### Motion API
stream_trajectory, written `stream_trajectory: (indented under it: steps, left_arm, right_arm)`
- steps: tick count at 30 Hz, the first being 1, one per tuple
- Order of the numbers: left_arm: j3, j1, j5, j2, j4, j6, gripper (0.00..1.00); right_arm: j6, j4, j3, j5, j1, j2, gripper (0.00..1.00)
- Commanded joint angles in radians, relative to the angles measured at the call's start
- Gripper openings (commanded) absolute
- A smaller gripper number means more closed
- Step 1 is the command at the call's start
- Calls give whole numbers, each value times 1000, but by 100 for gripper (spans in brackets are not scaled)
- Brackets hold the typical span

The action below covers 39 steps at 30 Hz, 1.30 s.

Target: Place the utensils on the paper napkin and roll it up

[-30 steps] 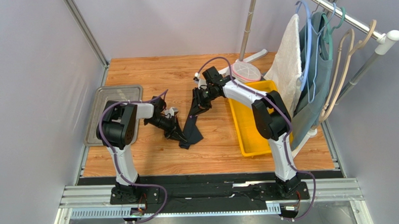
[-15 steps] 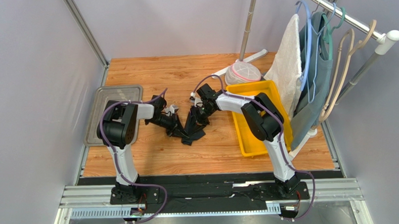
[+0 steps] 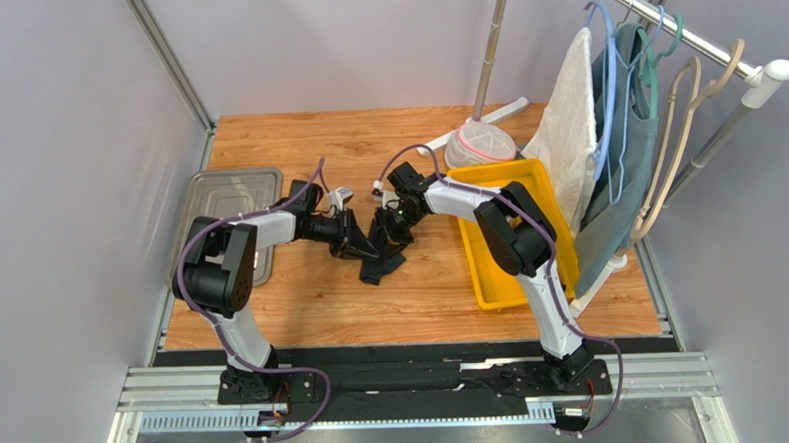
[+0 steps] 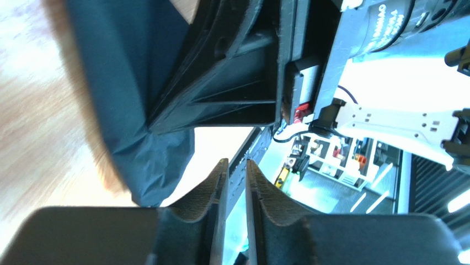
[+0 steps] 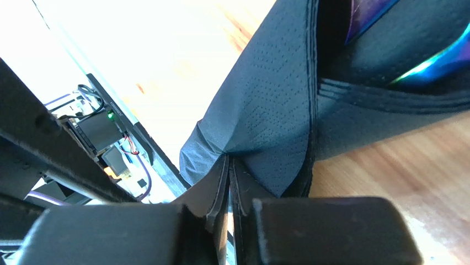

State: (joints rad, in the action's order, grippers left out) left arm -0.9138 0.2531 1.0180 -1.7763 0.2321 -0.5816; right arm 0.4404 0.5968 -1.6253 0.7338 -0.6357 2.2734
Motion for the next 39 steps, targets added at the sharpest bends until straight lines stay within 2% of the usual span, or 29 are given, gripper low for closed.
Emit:
stream_trajectory:
  steps: [1,6,13,17,21,28,33,39]
  left_arm:
    - [52,18,65,-2,-141,-29,21]
    - [61,32,16,-77,-139,-27,9]
    - [58,22,-90,-198,-31,19,1]
    - [38,18,-113,-235,-2,26,1]
    - [30,18,-122,-247,-5,22,1]
    - [26,18,-125,-245,-13,14,0]
    - [27,17,-128,-244,-23,3,0]
    - [24,17,-128,-244,-27,-3,0]
  right_arm:
    - [-86,15,-33,-128,13,61,8]
    - [-98,26,-47,-125,19,64,7]
    - [-100,61,-68,-106,34,49,8]
    - [-39,71,-99,-33,62,0,19]
    - [43,12,-97,38,68,-69,22]
    - [265,-280,24,108,68,-89,20]
    - [258,-263,30,78,67,-8,15]
    - [127,-97,32,-77,67,12,12]
